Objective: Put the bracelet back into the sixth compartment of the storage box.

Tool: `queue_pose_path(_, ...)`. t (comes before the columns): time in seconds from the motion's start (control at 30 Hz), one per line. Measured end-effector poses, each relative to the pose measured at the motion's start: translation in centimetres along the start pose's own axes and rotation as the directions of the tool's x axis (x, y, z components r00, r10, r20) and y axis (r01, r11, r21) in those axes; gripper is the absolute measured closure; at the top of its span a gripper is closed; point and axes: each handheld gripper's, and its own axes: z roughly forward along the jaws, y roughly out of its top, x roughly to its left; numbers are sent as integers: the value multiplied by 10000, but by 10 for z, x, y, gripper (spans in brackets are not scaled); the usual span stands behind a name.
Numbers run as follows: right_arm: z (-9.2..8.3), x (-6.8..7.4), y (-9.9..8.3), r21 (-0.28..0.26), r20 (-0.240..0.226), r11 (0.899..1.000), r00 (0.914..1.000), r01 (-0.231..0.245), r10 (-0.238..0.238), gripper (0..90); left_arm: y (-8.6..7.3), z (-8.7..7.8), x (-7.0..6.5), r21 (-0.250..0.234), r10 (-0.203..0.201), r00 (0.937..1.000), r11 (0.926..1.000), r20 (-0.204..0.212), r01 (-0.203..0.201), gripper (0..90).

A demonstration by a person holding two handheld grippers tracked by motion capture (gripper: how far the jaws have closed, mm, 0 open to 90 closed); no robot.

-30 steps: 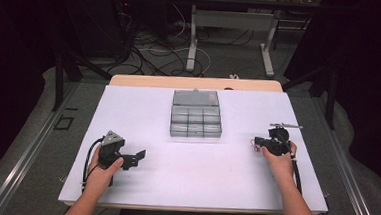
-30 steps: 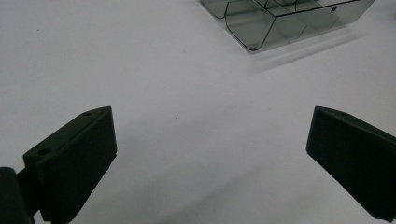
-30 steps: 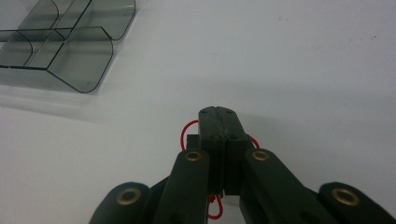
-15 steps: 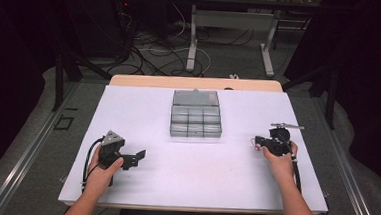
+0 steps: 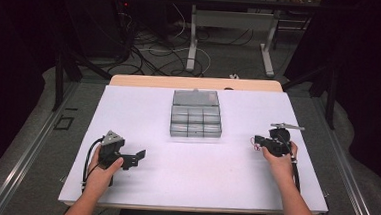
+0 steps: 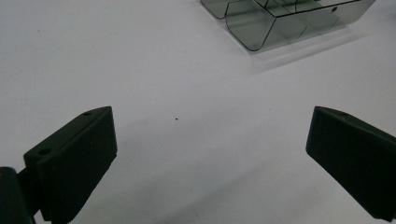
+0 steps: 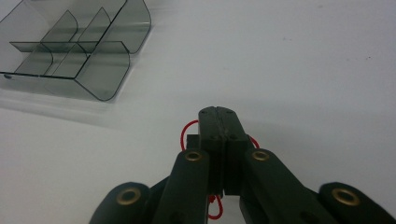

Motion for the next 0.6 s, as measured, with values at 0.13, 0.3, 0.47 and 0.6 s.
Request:
queue_pose_path(0.13, -2, 2, 0, -40, -24, 10000, 10000, -58, 58, 900, 0, 0, 0, 1, 6, 10000, 10000, -8, -6, 19)
queue_pose_path(0.3, -4, 5, 1, -122, -123, 9999, 9999, -7, 5, 900, 0, 0, 0, 9, 8, 10000, 10000, -2, -8, 20)
queue_pose_path(0.47, -6, 8, 2, -173, -201, 9998, 9998, 51, -54, 900, 0, 0, 0, 6, 6, 10000, 10000, -5, -6, 20)
queue_pose_path(0.6, -8, 10, 2, -215, -292, 9997, 9995, 66, -73, 900, 0, -1, 0, 112, 21, 10000, 9999, 75, -22, 20)
